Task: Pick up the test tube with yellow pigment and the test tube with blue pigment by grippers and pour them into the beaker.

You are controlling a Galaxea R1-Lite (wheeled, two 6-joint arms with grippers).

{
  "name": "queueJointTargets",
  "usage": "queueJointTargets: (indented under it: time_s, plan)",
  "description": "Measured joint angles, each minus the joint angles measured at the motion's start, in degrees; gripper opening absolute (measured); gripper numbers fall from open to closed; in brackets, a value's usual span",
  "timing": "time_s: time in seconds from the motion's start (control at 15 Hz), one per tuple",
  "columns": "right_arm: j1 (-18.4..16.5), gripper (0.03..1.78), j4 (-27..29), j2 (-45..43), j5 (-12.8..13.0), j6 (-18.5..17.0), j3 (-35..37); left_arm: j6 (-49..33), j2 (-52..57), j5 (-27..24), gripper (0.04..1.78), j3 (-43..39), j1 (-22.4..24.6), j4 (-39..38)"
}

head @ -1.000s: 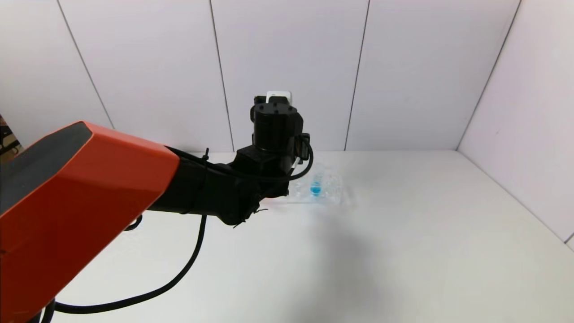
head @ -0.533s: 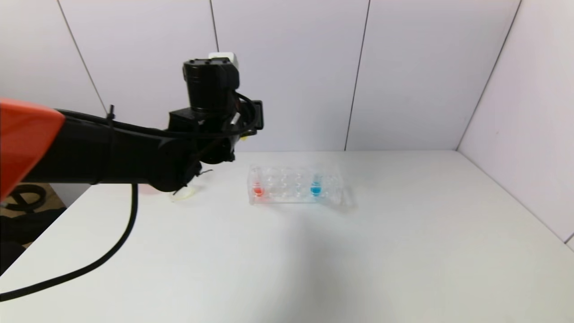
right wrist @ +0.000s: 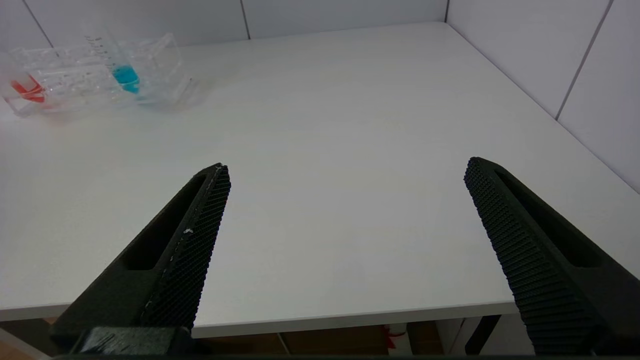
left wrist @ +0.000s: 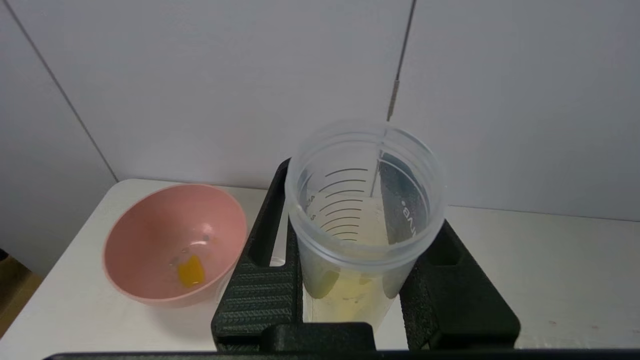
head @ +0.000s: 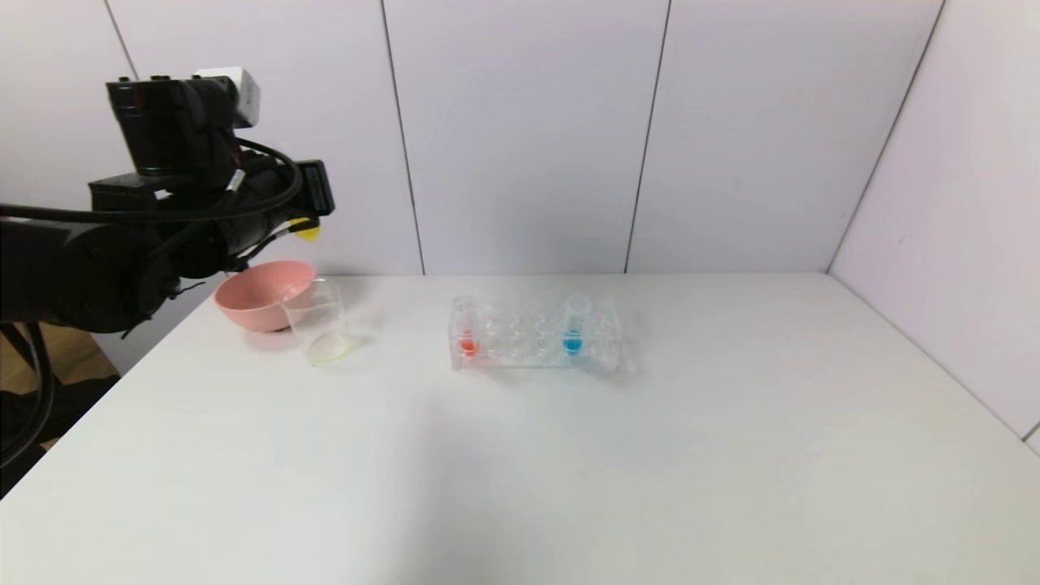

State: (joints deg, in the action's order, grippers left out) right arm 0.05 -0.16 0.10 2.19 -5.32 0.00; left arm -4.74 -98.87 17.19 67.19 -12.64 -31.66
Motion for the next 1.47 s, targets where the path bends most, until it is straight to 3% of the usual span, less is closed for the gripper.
queueJointTargets:
  time_s: [0.27,0.6,1.0,1.47]
  plan:
    - [0.00,1.71,0.02,0.00,0.00,0.00,0.00,-0.93,2.47,-6.34,0.54,-4.71,8.90,-0.37]
    - [0.00,1.71,0.02,0.00,0.00,0.00,0.00,-1.07,3.39,-13.47,0.54,-7.50,15.34,-0.39]
    - [0.00,1.71,0.00,0.00,0.00,0.00,0.00,1.27,3.61,-21.67,0.54,-8.55,20.35,0.05]
    - [0.00,1.71,0.00,0.00,0.00,0.00,0.00,5.86,3.04,-25.87,0.54,-9.97,23.88,0.13]
